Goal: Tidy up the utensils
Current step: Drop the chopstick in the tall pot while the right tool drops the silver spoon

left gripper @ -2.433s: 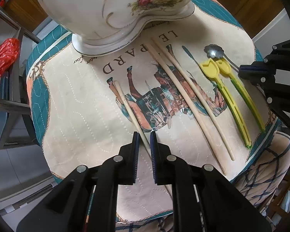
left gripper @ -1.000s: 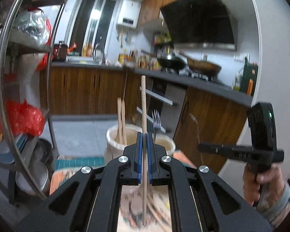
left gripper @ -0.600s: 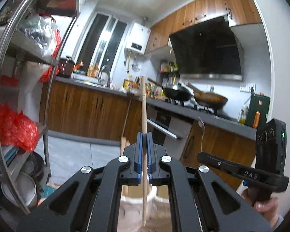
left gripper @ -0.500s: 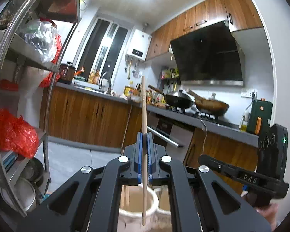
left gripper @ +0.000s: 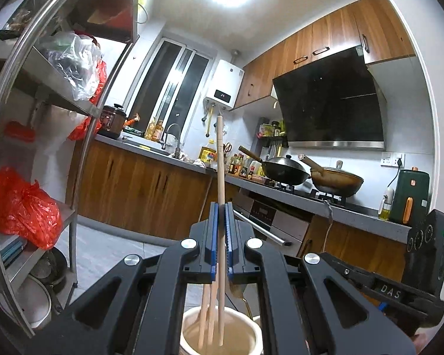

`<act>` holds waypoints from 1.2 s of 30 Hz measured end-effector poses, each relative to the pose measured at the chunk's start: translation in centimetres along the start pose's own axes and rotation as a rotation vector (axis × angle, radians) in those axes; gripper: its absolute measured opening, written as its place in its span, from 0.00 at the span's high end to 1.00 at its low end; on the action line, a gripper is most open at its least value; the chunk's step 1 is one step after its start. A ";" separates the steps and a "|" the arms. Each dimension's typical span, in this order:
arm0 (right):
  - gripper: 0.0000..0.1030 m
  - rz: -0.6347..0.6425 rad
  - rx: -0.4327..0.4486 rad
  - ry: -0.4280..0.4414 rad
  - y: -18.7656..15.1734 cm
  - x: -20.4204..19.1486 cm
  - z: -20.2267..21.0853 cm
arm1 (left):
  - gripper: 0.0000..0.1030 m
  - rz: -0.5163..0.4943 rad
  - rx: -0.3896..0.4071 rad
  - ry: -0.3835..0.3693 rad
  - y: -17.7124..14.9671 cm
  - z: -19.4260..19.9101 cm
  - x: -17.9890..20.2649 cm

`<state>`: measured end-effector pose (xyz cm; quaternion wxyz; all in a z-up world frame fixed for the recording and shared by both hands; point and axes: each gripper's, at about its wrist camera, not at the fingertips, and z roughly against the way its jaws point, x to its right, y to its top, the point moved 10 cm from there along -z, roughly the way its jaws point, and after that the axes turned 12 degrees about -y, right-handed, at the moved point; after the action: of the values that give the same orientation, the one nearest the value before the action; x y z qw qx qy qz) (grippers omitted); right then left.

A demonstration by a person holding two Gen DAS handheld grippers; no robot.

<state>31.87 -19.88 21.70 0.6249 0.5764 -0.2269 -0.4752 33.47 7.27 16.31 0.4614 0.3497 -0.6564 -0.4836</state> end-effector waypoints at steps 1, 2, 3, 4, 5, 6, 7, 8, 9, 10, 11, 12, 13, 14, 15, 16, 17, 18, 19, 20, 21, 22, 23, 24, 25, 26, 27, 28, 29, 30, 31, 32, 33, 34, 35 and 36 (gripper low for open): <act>0.96 0.010 0.007 -0.011 0.0 0.0 0.0 | 0.96 -0.005 0.002 0.000 -0.1 -0.1 0.0; 0.96 0.024 0.021 -0.029 0.1 0.0 0.0 | 0.96 -0.011 0.003 0.003 -0.3 -0.2 0.0; 0.96 0.033 0.025 -0.038 0.1 0.0 0.0 | 0.96 -0.029 -0.002 0.011 -0.6 -0.4 0.1; 0.96 0.047 0.035 -0.061 0.0 0.2 -0.2 | 0.96 -0.048 -0.009 0.018 -1.0 -0.7 0.3; 0.96 0.067 0.046 -0.086 -0.1 0.3 -0.3 | 0.96 -0.060 -0.017 0.021 -1.5 -0.9 0.4; 0.96 0.082 0.041 -0.102 -0.4 0.3 -0.7 | 0.96 -0.076 -0.035 0.027 -2.2 -1.3 0.5; 0.96 0.093 0.037 -0.117 -0.7 0.5 -1.0 | 0.96 -0.083 -0.048 0.029 -2.8 -1.5 0.6; 0.96 0.106 0.035 -0.132 -1.0 0.7 -1.3 | 0.96 -0.087 -0.070 0.031 -3.7 -1.8 0.6; 0.96 0.119 0.022 -0.144 -1.6 0.9 -1.8 | 0.96 -0.091 -0.083 0.035 -4.1 -1.9 0.6; 0.96 0.126 0.008 -0.157 -2.3 1.2 -2.3 | 0.96 -0.098 -0.100 0.040 -4.8 -2.0 0.7; 0.96 0.131 -0.005 -0.166 -2.9 1.6 -2.7 | 0.96 -0.102 -0.111 0.044 -5.2 -2.0 0.7; 0.96 0.134 -0.021 -0.171 -3.5 1.8 -3.1 | 0.96 -0.111 -0.129 0.050 -5.8 -2.0 0.7; 0.96 0.138 -0.038 -0.176 -4.2 2.1 -3.5 | 0.96 -0.118 -0.145 0.058 -6.4 -2.0 0.7; 0.96 0.142 -0.052 -0.182 -4.8 2.4 -3.7 | 0.96 -0.121 -0.159 0.064 -6.8 -2.0 0.7; 0.96 0.145 -0.064 -0.187 -5.3 2.5 -3.9 | 0.96 -0.126 -0.170 0.070 -7.2 -1.9 0.7; 0.96 0.147 -0.074 -0.189 -5.6 2.7 -4.0 | 0.96 -0.130 -0.177 0.075 -7.4 -1.9 0.7; 0.96 0.149 -0.092 -0.193 -6.1 2.9 -4.2 | 0.96 -0.135 -0.185 0.081 -7.6 -1.9 0.7; 0.96 0.152 -0.101 -0.197 -6.5 2.8 -4.3 | 0.96 -0.137 -0.196 0.081 -7.8 -2.0 0.8; 0.96 0.155 -0.112 -0.202 -6.8 3.0 -4.4 | 0.96 -0.139 -0.201 0.084 -7.9 -2.0 0.8; 0.96 0.157 -0.120 -0.204 -7.0 3.0 -4.5 | 0.96 -0.141 -0.203 0.087 -8.0 -1.9 0.8; 0.96 0.162 -0.132 -0.209 -7.3 3.0 -4.5 | 0.96 -0.142 -0.211 0.089 -8.1 -1.9 0.8; 0.96 0.166 -0.139 -0.216 -7.6 3.1 -4.5 | 0.96 -0.143 -0.215 0.090 -8.2 -1.9 0.8; 0.96 0.168 -0.147 -0.218 -7.8 3.2 -4.6 | 0.96 -0.145 -0.216 0.092 -8.2 -1.9 0.7; 0.96 0.170 -0.161 -0.222 -8.0 3.3 -4.7 | 0.96 -0.149 -0.219 0.096 -8.2 -2.0 0.7; 0.96 0.172 -0.165 -0.226 -8.1 3.3 -4.8 | 0.96 -0.149 -0.224 0.097 -8.3 -2.0 0.7; 0.96 0.174 -0.174 -0.227 -8.3 3.3 -4.8 | 0.96 -0.151 -0.227 0.099 -8.3 -2.0 0.7; 0.96 0.176 -0.178 -0.232 -8.4 3.4 -4.9 | 0.96 -0.152 -0.226 0.100 -8.3 -2.0 0.7; 0.96 0.178 -0.182 -0.234 -8.5 3.5 -5.0 | 0.96 -0.154 -0.227 0.102 -8.4 -2.0 0.6; 0.96 0.180 -0.187 -0.235 -8.6 3.4 -5.1 | 0.96 -0.155 -0.229 0.103 -8.4 -2.0 0.7; 0.96 0.181 -0.187 -0.235 -8.6 3.4 -5.1 | 0.96 -0.156 -0.231 0.103 -8.4 -2.0 0.6; 0.96 0.181 -0.189 -0.235 -8.6 3.4 -5.1 | 0.95 -0.157 -0.232 0.104 -8.5 -2.0 0.6; 0.95 0.180 -0.192 -0.237 -8.7 3.4 -5.0 | 0.94 -0.157 -0.232 0.104 -8.5 -2.0 0.6; 0.92 0.181 -0.192 -0.236 -8.7 3.4 -4.9 | 0.94 -0.157 -0.233 0.104 -8.5 -1.9 0.6; 0.89 0.181 -0.193 -0.235 -8.6 3.4 -4.9 | 0.93 -0.158 -0.231 0.104 -8.4 -1.9 0.7; 0.83 0.182 -0.193 -0.233 -8.7 3.3 -4.8 | 0.88 -0.159 -0.228 0.104 -8.4 -1.8 0.7; 0.79 0.183 -0.192 -0.233 -8.6 3.3 -4.7 | 0.83 -0.161 -0.224 0.104 -8.3 -1.7 0.7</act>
<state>34.41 -19.28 11.69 0.6871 0.4321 -0.3031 -0.4994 34.96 3.70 8.74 0.4907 0.3719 -0.5434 -0.5706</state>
